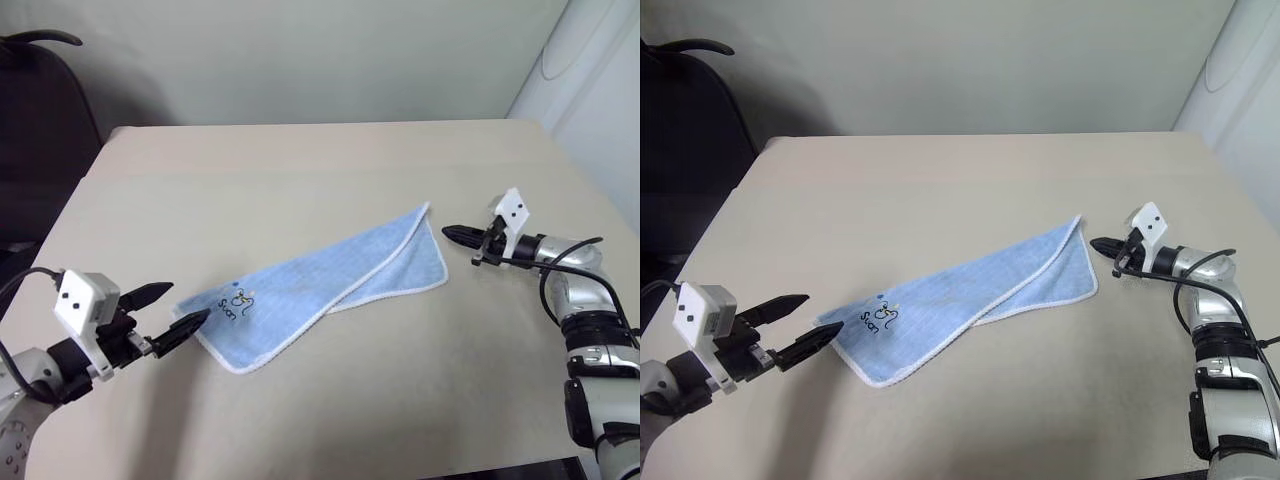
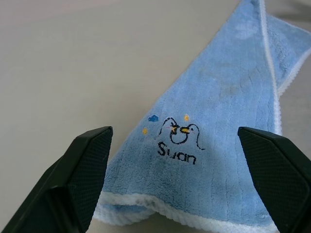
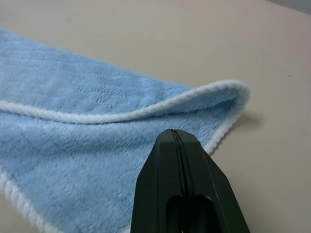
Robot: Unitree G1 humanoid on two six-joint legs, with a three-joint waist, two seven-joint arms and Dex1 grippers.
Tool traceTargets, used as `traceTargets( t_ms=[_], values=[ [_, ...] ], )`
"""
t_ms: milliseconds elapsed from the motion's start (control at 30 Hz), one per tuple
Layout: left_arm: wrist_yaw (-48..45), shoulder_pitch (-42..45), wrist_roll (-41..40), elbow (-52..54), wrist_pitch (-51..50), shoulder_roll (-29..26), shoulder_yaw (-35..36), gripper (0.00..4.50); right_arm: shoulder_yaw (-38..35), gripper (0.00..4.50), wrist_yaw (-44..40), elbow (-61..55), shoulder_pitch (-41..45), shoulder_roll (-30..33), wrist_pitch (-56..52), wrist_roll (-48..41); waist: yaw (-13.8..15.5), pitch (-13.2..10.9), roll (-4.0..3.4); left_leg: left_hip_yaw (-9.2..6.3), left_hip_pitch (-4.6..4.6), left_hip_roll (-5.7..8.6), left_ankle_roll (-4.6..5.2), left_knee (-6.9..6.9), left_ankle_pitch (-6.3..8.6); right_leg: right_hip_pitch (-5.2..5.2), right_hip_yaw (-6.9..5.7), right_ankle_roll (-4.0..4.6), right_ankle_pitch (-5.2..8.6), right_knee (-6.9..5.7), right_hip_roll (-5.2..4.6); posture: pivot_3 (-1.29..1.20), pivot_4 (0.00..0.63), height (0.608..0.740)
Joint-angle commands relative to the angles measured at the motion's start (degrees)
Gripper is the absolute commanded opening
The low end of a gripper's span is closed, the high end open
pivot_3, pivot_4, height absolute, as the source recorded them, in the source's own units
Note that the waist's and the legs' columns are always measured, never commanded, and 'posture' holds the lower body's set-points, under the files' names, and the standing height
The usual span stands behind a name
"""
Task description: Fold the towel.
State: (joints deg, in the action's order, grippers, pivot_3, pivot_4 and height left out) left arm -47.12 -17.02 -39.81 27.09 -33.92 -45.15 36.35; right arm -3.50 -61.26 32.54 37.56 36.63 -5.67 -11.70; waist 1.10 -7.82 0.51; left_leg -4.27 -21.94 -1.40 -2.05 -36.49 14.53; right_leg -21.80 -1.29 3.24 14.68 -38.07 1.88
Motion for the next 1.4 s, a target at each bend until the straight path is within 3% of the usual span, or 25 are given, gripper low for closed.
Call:
traceTargets(
  t_ms=[33, 667, 1367, 1400],
  values=[
    [-0.27, 0.34, -0.81, 1.59, -0.04, -0.67, 0.73, 4.47, -2.02, 0.0, 0.36, -3.54, -0.41, 0.86, -0.46, -1.82, -0.04, 0.0, -0.01, 0.0, 0.0, 0.0, 0.0, 0.0, 0.0, 0.0, 0.0, 0.0, 0.0, 0.0, 0.0, 0.0, 0.15, 0.74],
    [2.57, 4.03, 2.3, 1.98, 0.77, 0.09, -7.07, 4.47, -0.09, 0.0, 3.66, -3.16, 1.5, 0.76, 2.31, 1.16, -0.07, 0.01, -0.03, -0.01, 0.01, 0.0, 0.01, -0.01, 0.01, 0.0, 0.0, 0.0, 0.0, -0.02, 0.0, 0.0, 0.15, 0.74],
    [4.4, 2.41, 2.67, 5.2, 0.88, 1.98, -10.32, 4.47, 9.29, 0.0, 2.98, 18.24, 17.47, 0.41, 23.18, 14.69, -0.14, -0.02, -0.15, 0.0, 0.01, -0.01, 0.01, -0.01, 0.03, -0.03, 0.0, 0.05, 0.0, -0.07, 0.0, 0.0, 0.15, 0.74],
    [4.36, 2.52, 2.78, 5.19, 0.94, 2.08, -10.63, 4.49, 9.93, 0.18, 3.31, 19.73, 18.6, 0.43, 24.61, 15.72, -0.15, -0.02, -0.15, 0.0, 0.01, -0.01, 0.01, -0.01, 0.04, -0.04, 0.0, 0.05, 0.01, -0.08, 0.0, 0.0, 0.15, 0.74]
  ],
)
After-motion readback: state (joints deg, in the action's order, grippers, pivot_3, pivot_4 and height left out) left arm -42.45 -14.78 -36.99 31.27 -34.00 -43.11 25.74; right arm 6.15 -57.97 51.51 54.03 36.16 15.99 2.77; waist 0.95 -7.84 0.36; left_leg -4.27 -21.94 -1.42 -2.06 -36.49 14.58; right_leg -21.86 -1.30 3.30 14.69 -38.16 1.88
